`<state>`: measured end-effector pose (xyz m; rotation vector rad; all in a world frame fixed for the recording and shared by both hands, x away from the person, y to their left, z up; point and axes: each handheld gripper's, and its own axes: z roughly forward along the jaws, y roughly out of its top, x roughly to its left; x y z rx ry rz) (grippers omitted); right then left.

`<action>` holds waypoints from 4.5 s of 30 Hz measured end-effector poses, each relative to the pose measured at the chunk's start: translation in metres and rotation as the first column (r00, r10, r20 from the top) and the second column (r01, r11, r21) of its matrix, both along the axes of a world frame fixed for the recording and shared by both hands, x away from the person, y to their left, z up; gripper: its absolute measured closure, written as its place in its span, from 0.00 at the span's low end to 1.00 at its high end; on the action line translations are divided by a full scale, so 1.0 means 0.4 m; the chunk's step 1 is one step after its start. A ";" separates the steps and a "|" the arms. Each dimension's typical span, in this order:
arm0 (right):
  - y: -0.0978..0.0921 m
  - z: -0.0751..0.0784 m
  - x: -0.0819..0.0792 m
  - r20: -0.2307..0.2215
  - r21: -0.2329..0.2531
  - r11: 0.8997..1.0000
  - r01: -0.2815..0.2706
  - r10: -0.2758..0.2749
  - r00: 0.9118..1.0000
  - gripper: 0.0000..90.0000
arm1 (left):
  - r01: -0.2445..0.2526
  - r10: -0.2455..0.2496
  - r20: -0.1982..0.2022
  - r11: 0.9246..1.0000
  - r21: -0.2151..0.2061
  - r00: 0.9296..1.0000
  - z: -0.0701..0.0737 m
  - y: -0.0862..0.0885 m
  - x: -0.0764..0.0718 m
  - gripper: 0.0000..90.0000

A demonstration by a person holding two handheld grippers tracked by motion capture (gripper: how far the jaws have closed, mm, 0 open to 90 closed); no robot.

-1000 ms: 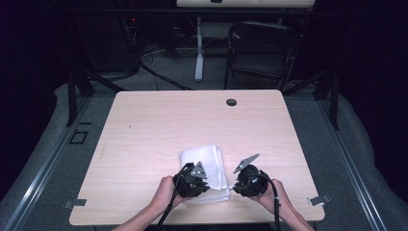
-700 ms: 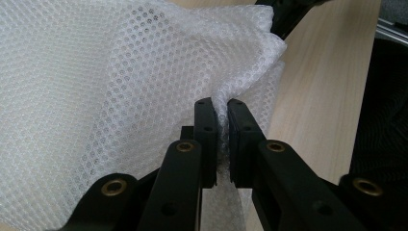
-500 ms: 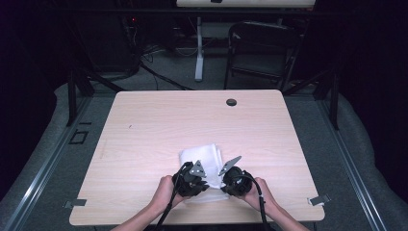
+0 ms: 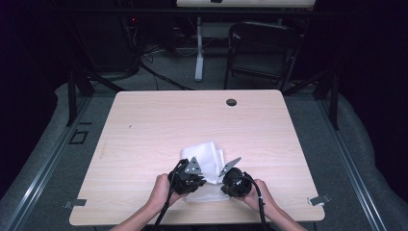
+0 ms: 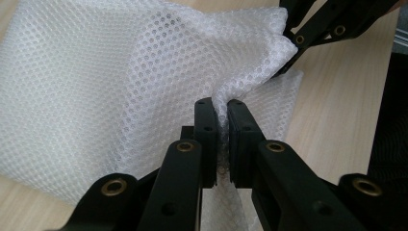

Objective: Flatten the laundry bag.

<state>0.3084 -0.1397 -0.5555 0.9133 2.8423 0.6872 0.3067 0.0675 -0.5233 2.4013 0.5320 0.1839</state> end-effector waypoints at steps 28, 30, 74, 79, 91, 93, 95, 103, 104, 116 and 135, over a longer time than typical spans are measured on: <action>-0.051 0.010 -0.006 -0.023 -0.066 0.995 0.069 -0.071 0.997 1.00 | -0.083 0.087 0.079 0.995 -0.053 0.993 0.031 0.049 -0.018 0.94; -0.053 0.010 -0.007 -0.021 -0.070 0.994 0.078 -0.080 0.997 1.00 | -0.088 0.094 0.076 0.994 -0.071 0.993 0.034 0.058 -0.017 0.94; -0.108 0.009 0.008 -0.020 -0.062 0.993 0.100 -0.102 0.995 1.00 | -0.135 0.134 -0.044 0.991 -0.026 0.990 -0.005 0.129 -0.020 0.95; -0.118 0.010 0.013 -0.029 -0.058 0.994 0.097 -0.098 0.995 1.00 | -0.145 0.143 -0.075 0.989 -0.019 0.987 -0.009 0.137 -0.018 0.95; -0.131 0.011 0.020 -0.030 -0.073 0.993 0.097 -0.099 0.995 1.00 | -0.179 0.184 -0.176 0.983 0.040 0.967 -0.017 0.203 -0.015 0.63; -0.133 0.012 0.023 -0.036 -0.073 0.992 0.100 -0.102 0.994 1.00 | -0.206 0.212 -0.194 0.977 0.048 0.958 -0.017 0.231 -0.014 0.55; -0.134 0.014 0.026 -0.038 -0.084 0.992 0.092 -0.096 0.995 1.00 | -0.227 0.236 -0.210 0.972 0.064 0.949 -0.022 0.257 -0.014 0.48; -0.141 0.020 0.031 -0.044 -0.085 0.992 0.095 -0.099 0.994 0.98 | -0.333 0.332 -0.157 0.943 0.021 0.930 0.011 0.320 -0.031 0.32; -0.142 0.022 0.029 -0.030 -0.080 0.991 0.103 -0.106 0.994 0.95 | -0.330 0.328 -0.152 0.944 0.010 0.932 0.017 0.320 -0.031 0.31; -0.182 0.073 0.012 -0.042 -0.029 0.985 0.167 -0.168 0.985 0.35 | -0.158 0.158 -0.092 0.987 0.002 0.983 0.017 0.143 -0.003 0.24; -0.204 0.089 0.004 -0.030 0.012 0.979 0.202 -0.202 0.979 0.25 | 0.061 -0.049 -0.116 0.992 0.108 0.992 -0.056 -0.039 0.026 0.58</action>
